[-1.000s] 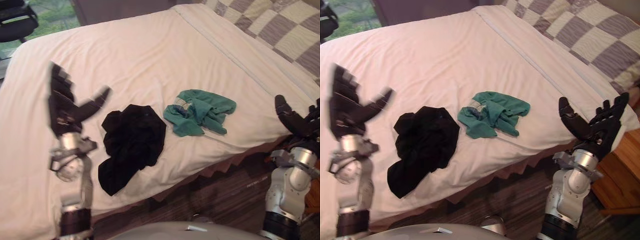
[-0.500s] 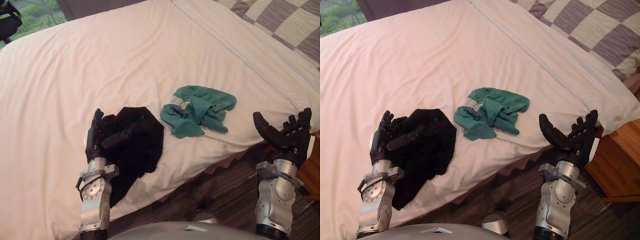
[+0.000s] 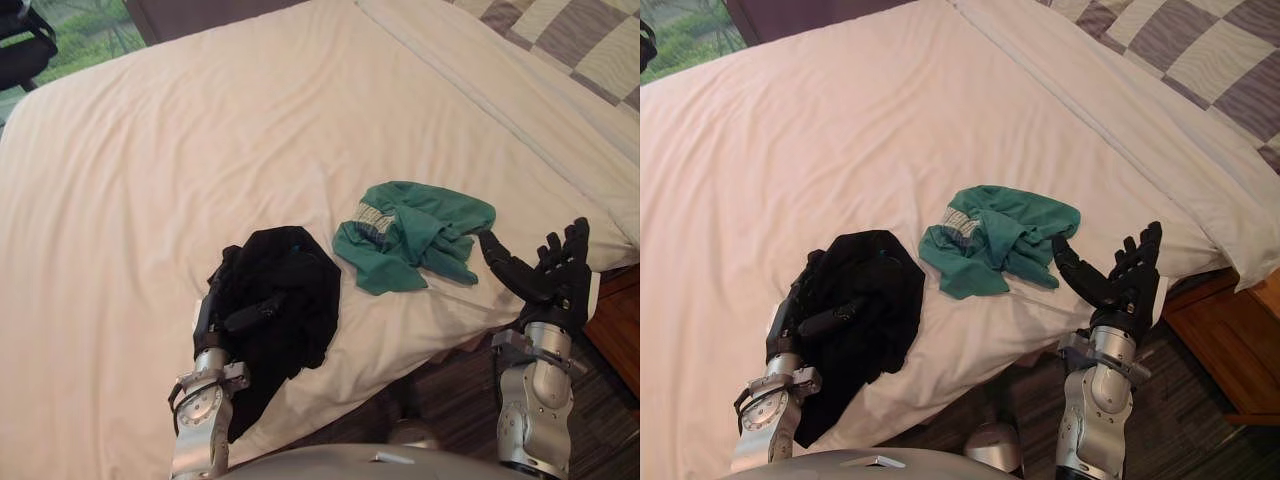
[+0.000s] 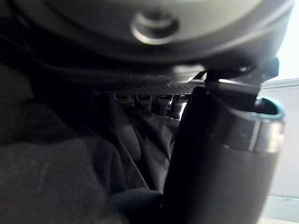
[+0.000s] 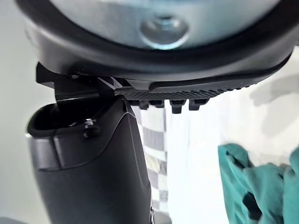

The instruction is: Tidy up the quilt and then pick up the clothes from the bed and put them into the laundry hamper

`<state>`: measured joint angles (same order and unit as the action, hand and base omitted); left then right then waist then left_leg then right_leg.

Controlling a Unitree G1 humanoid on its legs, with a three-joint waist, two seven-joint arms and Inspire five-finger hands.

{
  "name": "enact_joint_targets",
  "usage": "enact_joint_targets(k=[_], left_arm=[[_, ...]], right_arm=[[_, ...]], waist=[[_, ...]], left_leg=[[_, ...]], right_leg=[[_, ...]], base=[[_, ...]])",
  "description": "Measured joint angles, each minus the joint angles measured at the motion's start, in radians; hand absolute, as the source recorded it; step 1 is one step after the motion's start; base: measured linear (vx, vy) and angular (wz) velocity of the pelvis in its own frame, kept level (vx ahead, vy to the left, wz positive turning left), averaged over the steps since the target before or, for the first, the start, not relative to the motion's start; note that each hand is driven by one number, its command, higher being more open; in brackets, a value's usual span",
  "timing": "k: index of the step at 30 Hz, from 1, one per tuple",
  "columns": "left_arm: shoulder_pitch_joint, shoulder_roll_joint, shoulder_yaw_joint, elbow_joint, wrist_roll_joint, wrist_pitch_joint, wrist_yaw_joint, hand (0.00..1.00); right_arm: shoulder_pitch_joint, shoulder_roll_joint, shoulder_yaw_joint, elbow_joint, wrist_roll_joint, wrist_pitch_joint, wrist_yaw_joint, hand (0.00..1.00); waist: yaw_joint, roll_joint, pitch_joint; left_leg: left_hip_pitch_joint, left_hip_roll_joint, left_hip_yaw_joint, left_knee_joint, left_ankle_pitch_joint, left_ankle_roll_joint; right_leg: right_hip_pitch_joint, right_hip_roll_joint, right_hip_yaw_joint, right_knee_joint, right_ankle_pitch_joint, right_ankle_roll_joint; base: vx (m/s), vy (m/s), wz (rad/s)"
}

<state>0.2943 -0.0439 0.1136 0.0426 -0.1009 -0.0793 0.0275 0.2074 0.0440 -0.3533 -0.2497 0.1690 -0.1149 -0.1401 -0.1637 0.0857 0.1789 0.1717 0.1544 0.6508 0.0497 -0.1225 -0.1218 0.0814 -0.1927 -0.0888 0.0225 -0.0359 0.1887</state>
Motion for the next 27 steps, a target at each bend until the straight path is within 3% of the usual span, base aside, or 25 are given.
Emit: enact_joint_targets(k=[4,12,13,14,15,16,17,18,21,22,23,24,27], left_arm=[[-0.017,0.02,-0.001,0.066,0.039,-0.049,0.023,0.0],[-0.061,0.105,-0.067,0.179,0.033,-0.073,-0.007,0.0],[-0.063,0.11,-0.087,0.187,0.033,-0.074,-0.018,0.0],[-0.087,0.104,-0.098,0.197,0.033,-0.075,-0.029,0.0],[-0.096,0.105,-0.099,0.207,0.033,-0.077,-0.036,0.0],[-0.102,0.133,-0.1,0.208,0.033,-0.078,-0.047,0.0],[-0.111,0.151,-0.102,0.211,0.031,-0.091,-0.056,0.0],[-0.111,0.154,-0.109,0.207,0.031,-0.093,-0.059,0.0],[-0.119,0.164,-0.138,0.189,0.026,-0.094,-0.082,0.0],[-0.123,0.166,-0.151,0.183,0.021,-0.094,-0.087,0.0],[-0.139,0.175,-0.185,0.158,-0.017,-0.097,-0.105,0.0],[-0.143,0.187,-0.195,0.125,-0.038,-0.11,-0.118,0.0],[-0.153,0.203,-0.202,0.089,-0.067,-0.119,-0.134,0.0]], right_arm=[[-0.015,-0.001,0.025,-0.033,0.003,0.0,0.004,1.0],[-0.04,-0.027,0.056,-0.032,0.0,0.0,0.005,1.0],[-0.055,-0.063,0.067,-0.027,-0.005,0.0,0.004,1.0],[-0.086,-0.114,0.078,-0.023,-0.026,0.0,0.006,1.0],[-0.095,-0.136,0.085,-0.021,-0.05,0.0,0.007,1.0],[-0.112,-0.154,0.103,-0.015,-0.089,0.0,0.008,1.0],[-0.137,-0.196,0.114,0.009,-0.124,-0.001,0.01,1.0],[-0.157,-0.216,0.115,0.029,-0.129,0.001,0.014,1.0],[-0.239,-0.297,0.152,0.144,-0.134,0.019,0.024,1.0],[-0.265,-0.317,0.162,0.183,-0.135,0.019,0.025,1.0],[-0.325,-0.363,0.18,0.296,-0.164,0.023,0.037,1.0],[-0.353,-0.368,0.205,0.357,-0.166,0.028,0.048,1.0],[-0.392,-0.385,0.256,0.484,-0.25,0.041,0.066,1.0]], waist=[[0.0,0.001,0.0],[-0.002,0.012,0.004],[-0.001,0.027,0.009],[-0.009,0.055,0.036],[-0.01,0.063,0.04],[-0.004,0.038,0.044],[-0.01,0.022,0.063],[-0.01,0.036,0.058],[0.01,0.01,0.079],[0.013,0.009,0.08],[0.031,0.018,0.087],[0.036,-0.007,0.104],[0.054,-0.036,0.128]], left_leg=[[-0.033,-0.006,0.024,0.002,-0.006,0.008],[-0.037,-0.008,0.027,0.041,-0.012,0.019],[-0.04,-0.001,0.019,0.05,-0.013,0.022],[-0.03,0.017,-0.004,0.048,-0.009,0.028],[-0.03,0.023,-0.017,0.046,-0.009,0.028],[-0.029,0.007,-0.025,0.058,-0.01,0.027],[-0.044,0.0,-0.042,0.086,-0.021,0.016],[-0.059,0.007,-0.05,0.102,-0.021,0.017],[-0.124,0.018,-0.1,0.203,-0.037,0.006],[-0.128,0.004,-0.12,0.147,-0.05,0.0],[-0.117,-0.012,-0.139,0.042,0.002,0.01],[-0.129,-0.027,-0.155,0.035,0.002,0.01],[-0.141,-0.041,-0.183,0.035,0.002,0.011]], right_leg=[[-0.05,-0.003,0.024,0.008,0.002,0.004],[-0.067,-0.014,0.038,0.052,0.002,0.004],[-0.095,-0.013,0.038,0.115,0.0,0.005],[-0.17,0.008,0.045,0.216,-0.058,0.008],[-0.165,0.026,0.053,0.141,-0.07,0.001],[-0.142,0.037,0.059,-0.035,0.026,-0.005],[-0.127,0.03,0.051,-0.073,0.106,-0.017],[-0.129,0.03,0.037,-0.078,0.113,-0.022],[-0.117,-0.003,0.012,-0.081,0.113,-0.023],[-0.117,-0.011,0.005,-0.079,0.113,-0.023],[-0.127,-0.007,-0.01,-0.078,0.114,-0.018],[-0.135,-0.019,-0.022,-0.074,0.119,-0.011],[-0.135,-0.035,-0.059,-0.063,0.12,-0.011]], base=[[-0.01,-0.028,-0.12],[0.02,-0.055,-0.05],[0.03,-0.062,0.06],[0.02,-0.079,0.08],[0.03,-0.081,0.11],[0.05,-0.163,0.36],[0.05,-0.137,0.41],[0.09,-0.146,0.41],[0.03,-0.041,0.29],[-0.09,0.004,0.35],[-0.11,0.018,0.39],[-0.1,0.03,0.31],[-0.06,0.019,0.27]])
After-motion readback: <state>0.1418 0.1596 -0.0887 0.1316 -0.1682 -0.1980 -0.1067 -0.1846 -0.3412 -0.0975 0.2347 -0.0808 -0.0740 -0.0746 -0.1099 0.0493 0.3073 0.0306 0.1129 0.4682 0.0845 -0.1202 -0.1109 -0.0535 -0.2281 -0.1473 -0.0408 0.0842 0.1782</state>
